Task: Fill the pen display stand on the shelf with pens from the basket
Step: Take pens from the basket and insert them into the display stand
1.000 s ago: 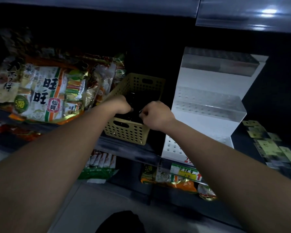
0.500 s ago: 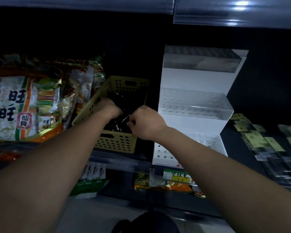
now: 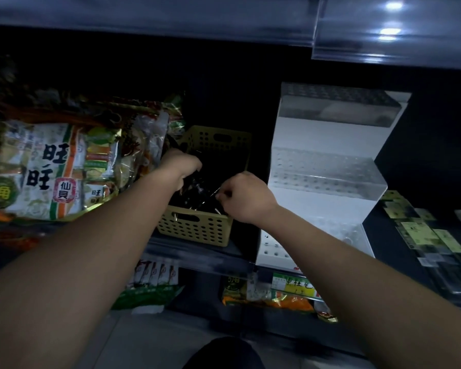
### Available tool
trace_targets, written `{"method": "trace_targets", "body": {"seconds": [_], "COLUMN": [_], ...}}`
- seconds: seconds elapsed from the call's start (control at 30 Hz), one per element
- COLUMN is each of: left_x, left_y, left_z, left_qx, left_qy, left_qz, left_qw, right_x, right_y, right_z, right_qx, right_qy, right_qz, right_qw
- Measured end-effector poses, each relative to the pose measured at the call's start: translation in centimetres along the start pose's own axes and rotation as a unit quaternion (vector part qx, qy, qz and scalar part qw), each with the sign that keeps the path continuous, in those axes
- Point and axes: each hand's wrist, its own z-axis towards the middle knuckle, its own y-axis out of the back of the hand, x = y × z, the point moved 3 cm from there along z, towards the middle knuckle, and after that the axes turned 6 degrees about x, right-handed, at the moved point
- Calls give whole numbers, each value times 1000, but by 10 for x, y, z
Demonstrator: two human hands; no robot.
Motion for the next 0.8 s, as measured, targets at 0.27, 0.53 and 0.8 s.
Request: {"method": "trace_targets", "body": {"seconds": [0.27, 0.53, 0.8], "left_x": [-3, -9, -34], "left_y": [17, 19, 26], "left_z": [-12, -17, -21], "left_qx": [-19, 39, -20], "left_qy": [-26, -21, -84], "left_qz": [-175, -376, -519], "left_qw": [984, 925, 850], "right_x": [16, 37, 44], "right_y": [6, -1, -2], "right_z": [6, 17, 18], "right_qx": [-64, -89, -14], "right_qy": [-34, -98, -234], "right_qz": [146, 447, 754], "right_qw": [987, 884, 614]}}
